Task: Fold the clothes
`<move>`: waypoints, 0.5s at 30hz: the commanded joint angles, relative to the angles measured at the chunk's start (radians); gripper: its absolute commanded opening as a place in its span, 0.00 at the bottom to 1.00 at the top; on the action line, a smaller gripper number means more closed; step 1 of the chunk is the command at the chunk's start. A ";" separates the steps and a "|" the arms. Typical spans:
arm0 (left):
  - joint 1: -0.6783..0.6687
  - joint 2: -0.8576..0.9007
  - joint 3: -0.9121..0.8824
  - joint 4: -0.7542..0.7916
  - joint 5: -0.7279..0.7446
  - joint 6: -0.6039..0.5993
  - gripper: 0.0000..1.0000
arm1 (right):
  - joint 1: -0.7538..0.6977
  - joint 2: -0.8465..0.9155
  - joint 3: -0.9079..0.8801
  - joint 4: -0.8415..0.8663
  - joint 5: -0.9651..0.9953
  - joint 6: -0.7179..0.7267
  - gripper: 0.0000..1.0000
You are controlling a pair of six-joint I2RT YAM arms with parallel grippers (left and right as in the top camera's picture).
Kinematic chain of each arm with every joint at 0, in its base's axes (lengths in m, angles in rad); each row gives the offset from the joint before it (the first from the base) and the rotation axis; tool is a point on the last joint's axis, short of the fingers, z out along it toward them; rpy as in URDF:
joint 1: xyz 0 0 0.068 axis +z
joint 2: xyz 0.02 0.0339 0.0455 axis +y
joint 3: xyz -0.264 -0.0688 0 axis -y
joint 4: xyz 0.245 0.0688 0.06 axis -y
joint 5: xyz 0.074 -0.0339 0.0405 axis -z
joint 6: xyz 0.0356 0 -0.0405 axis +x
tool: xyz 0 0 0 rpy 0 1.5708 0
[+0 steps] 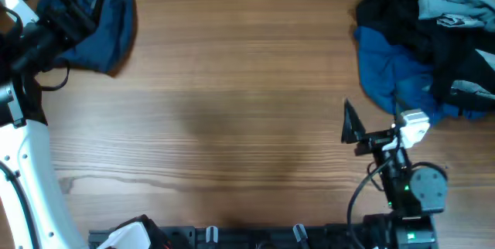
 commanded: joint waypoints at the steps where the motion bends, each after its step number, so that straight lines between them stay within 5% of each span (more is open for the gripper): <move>1: -0.004 -0.002 -0.003 0.002 0.012 0.023 1.00 | -0.014 -0.092 -0.087 0.012 -0.016 0.029 1.00; 15: -0.004 -0.002 -0.003 0.002 0.013 0.023 1.00 | -0.014 -0.217 -0.199 -0.021 0.011 0.026 1.00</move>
